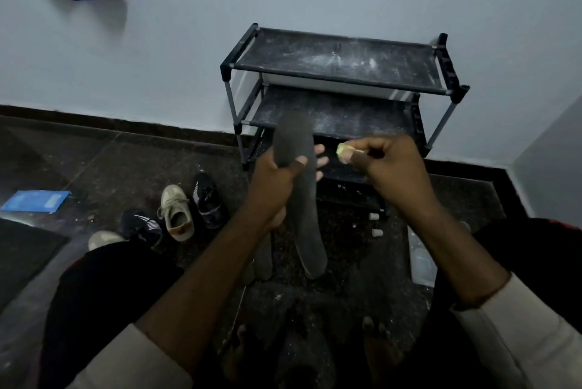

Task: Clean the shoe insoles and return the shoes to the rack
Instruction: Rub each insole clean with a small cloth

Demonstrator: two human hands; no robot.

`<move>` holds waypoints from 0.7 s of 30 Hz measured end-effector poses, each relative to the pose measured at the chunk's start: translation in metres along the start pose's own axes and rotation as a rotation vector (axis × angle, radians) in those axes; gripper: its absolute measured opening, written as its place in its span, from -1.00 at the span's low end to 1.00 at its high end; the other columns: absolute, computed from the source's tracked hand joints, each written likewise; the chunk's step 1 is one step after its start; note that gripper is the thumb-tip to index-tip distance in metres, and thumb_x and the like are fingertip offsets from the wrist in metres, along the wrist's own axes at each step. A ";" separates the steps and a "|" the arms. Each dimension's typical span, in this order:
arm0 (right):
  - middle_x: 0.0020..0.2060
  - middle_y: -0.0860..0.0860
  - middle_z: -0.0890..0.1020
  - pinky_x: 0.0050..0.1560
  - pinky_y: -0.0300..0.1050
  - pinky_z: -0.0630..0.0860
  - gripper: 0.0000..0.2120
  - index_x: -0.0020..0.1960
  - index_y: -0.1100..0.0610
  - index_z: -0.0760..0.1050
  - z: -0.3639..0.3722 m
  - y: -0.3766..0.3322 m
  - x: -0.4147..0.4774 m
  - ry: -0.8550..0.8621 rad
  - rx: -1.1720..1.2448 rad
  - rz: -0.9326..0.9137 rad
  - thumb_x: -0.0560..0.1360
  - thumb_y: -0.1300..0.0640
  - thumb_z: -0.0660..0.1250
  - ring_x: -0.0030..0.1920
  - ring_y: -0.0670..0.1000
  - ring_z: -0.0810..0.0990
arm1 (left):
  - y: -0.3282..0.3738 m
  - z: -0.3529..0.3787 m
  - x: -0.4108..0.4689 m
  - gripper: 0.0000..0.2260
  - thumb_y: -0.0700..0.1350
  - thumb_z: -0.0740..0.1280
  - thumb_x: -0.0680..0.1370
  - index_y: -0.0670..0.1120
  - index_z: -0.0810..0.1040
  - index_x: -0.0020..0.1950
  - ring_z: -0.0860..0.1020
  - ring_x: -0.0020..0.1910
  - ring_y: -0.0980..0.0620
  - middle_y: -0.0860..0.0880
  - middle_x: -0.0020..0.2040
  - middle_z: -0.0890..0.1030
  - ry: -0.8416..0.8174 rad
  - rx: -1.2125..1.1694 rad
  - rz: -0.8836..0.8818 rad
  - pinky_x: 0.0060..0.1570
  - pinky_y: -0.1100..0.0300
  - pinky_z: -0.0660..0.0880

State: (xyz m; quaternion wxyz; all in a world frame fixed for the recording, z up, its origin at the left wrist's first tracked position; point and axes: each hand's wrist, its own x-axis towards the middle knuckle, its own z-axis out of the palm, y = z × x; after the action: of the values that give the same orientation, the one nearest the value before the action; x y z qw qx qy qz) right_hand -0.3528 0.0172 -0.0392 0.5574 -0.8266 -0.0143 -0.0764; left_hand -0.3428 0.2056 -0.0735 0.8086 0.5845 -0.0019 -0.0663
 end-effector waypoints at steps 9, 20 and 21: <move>-0.14 0.06 0.77 -0.02 -0.07 0.65 -0.96 -0.09 0.13 0.74 0.048 0.031 -0.002 -0.315 0.184 0.285 0.49 0.18 0.51 -0.02 0.02 0.73 | -0.015 -0.015 0.023 -0.70 -0.36 0.22 0.64 -0.35 0.43 0.38 0.62 0.21 -0.24 -0.30 0.24 0.61 -0.040 -0.030 -0.024 0.20 -0.07 0.58; -0.23 0.24 0.73 0.01 0.23 0.68 -0.94 -0.19 0.22 0.74 0.123 0.131 0.035 -0.206 0.053 0.513 0.45 0.25 0.52 -0.14 0.21 0.72 | -0.086 -0.058 0.066 -0.71 -0.24 0.40 0.59 -0.24 0.53 0.29 0.60 0.07 -0.16 -0.19 0.15 0.61 0.215 0.394 -0.317 0.02 -0.02 0.57; -0.23 0.25 0.73 -0.01 0.24 0.68 -0.94 -0.18 0.24 0.74 0.133 0.149 0.038 -0.199 0.033 0.544 0.45 0.26 0.50 -0.16 0.23 0.72 | -0.104 -0.069 0.072 -0.75 -0.24 0.40 0.58 -0.24 0.54 0.24 0.62 0.02 -0.17 -0.19 0.07 0.61 0.212 0.474 -0.360 0.02 -0.07 0.60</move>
State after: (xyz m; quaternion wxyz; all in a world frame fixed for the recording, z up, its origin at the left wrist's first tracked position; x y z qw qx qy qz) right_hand -0.2840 0.0810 -0.2190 0.5667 -0.7943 0.1520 0.1575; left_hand -0.2770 0.2310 -0.1994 0.6207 0.7514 0.1704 -0.1450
